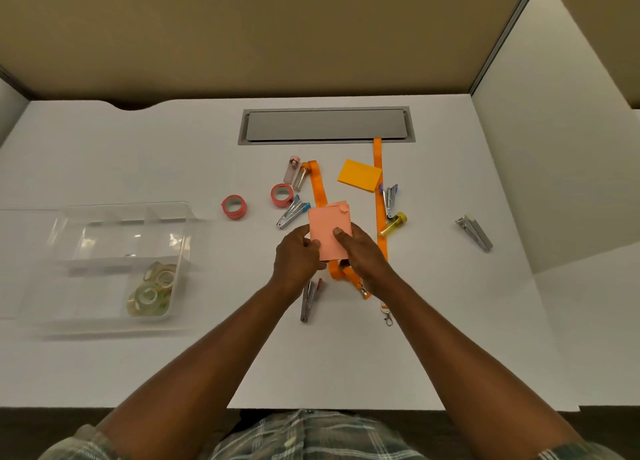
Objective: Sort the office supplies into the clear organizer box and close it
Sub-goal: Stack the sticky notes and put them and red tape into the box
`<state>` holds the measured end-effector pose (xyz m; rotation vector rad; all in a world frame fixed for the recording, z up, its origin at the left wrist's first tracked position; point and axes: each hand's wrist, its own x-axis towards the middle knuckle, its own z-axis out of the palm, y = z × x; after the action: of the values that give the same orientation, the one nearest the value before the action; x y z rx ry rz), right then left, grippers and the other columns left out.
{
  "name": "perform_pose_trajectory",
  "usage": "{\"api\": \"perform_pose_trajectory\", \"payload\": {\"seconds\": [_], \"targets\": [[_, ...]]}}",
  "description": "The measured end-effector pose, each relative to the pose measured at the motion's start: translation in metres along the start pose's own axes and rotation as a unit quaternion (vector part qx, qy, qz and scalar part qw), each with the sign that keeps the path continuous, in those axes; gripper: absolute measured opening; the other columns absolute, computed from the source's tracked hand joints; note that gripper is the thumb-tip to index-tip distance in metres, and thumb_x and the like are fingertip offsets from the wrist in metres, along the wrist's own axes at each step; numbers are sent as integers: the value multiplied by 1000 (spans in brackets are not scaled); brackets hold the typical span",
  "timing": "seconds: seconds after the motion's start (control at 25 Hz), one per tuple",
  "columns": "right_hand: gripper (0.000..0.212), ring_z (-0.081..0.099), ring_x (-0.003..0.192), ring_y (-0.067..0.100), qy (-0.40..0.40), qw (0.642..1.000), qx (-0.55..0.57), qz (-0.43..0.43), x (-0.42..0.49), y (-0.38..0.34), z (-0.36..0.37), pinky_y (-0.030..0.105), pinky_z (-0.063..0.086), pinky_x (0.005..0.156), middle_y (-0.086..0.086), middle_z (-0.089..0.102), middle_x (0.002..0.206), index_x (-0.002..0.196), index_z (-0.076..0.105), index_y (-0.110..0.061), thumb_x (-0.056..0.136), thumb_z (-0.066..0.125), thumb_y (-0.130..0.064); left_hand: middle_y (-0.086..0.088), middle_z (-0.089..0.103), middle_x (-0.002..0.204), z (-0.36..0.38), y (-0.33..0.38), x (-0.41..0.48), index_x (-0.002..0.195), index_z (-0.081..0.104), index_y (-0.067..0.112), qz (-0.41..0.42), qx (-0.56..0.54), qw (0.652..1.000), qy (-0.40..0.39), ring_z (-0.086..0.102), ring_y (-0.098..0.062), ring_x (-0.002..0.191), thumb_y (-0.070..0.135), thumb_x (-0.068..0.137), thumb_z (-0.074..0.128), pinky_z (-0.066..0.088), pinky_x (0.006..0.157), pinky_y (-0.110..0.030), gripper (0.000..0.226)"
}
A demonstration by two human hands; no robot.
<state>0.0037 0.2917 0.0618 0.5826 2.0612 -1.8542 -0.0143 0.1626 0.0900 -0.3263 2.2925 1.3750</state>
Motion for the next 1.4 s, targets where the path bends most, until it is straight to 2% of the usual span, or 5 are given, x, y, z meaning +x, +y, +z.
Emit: {"api": "perform_pose_trajectory", "payload": {"seconds": [0.16,0.24,0.56,0.92,1.4], "targets": [[40,62,101,25,9,995,-89,-47,23,3,1,43,54,83,7,63,110,116,56,-16,102,41,-50,-10,67,110,-18,-4,7,130,55,10,-47,-77,995,34,73,-24,77,12,98,56,62,68,-37,32],[31,62,97,18,60,971,-200,-113,53,5,-9,32,48,77,5,67,106,107,62,-12,100,52,-40,-9,67,107,-28,-6,10,124,56,11,-47,-86,994,48,72,-22,76,12,98,56,61,63,-33,26],[55,41,133,36,109,855,-493,-119,165,-19,-60,47,41,102,16,46,142,143,42,-10,94,61,-23,-11,69,109,-59,-21,13,123,58,11,-49,-113,990,67,73,-24,81,14,97,57,60,70,-37,26],[73,44,127,37,85,785,-611,-49,216,-33,-72,45,45,97,21,45,138,148,28,-8,90,67,-31,-9,67,111,-60,-32,17,116,57,19,-61,-107,990,63,71,-27,87,16,99,56,59,72,-36,18],[40,56,109,32,74,725,-670,-139,184,-18,-56,38,47,84,17,53,122,130,47,-6,92,55,-17,-7,67,109,-55,-30,14,122,56,15,-63,-103,991,49,71,-21,84,19,99,55,59,69,-30,23]]}}
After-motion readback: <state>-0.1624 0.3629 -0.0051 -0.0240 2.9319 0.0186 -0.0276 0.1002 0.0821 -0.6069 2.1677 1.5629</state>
